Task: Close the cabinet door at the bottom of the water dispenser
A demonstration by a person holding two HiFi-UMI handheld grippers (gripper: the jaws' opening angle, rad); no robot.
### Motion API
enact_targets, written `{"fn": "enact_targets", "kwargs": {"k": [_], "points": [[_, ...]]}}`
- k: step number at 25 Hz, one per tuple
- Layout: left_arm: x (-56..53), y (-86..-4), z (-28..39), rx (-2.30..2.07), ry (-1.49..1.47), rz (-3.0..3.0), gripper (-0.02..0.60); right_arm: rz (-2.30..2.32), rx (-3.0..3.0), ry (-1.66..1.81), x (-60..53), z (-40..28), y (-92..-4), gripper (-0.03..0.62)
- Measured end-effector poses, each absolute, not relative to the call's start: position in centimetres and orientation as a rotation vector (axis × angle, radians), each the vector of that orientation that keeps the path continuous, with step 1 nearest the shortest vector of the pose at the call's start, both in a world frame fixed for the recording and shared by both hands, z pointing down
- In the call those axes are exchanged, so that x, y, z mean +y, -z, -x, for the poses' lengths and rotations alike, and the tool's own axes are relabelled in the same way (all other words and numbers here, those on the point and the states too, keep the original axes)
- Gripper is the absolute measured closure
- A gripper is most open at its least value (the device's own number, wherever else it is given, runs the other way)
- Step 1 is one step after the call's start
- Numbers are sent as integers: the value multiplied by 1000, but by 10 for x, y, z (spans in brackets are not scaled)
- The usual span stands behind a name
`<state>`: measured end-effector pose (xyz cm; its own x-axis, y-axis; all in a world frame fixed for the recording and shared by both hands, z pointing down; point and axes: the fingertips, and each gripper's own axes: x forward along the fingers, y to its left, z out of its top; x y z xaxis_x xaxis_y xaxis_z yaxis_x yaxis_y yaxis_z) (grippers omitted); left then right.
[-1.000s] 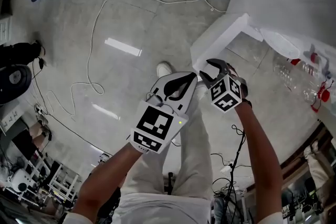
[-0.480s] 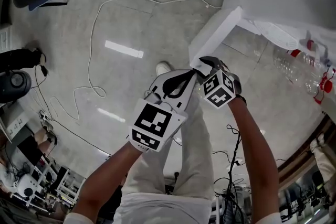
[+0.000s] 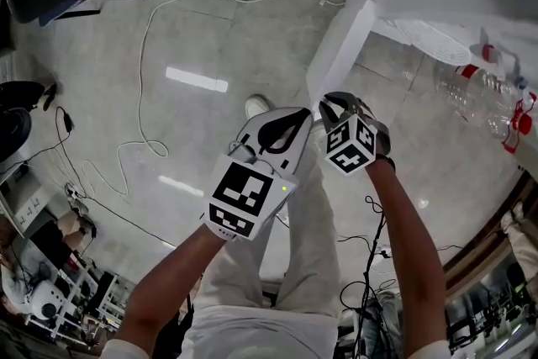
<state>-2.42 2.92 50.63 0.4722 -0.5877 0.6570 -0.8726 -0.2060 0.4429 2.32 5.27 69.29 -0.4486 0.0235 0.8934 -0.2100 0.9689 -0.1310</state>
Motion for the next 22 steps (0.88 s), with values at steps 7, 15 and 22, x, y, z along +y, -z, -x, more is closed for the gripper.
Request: {"fn": "enact_targets", "kwargs": {"k": [7, 15, 22], "points": [[28, -506, 10, -1191, -452, -1927, 577, -200, -1965, -241, 51, -52, -696, 533], [28, -505, -5, -1157, -473, -1954, 577, -334, -1899, -318, 43, -85, -697, 540], [26, -503, -18, -1127, -495, -1977, 577, -464, -1852, -348, 37, -112, -697, 543]]}}
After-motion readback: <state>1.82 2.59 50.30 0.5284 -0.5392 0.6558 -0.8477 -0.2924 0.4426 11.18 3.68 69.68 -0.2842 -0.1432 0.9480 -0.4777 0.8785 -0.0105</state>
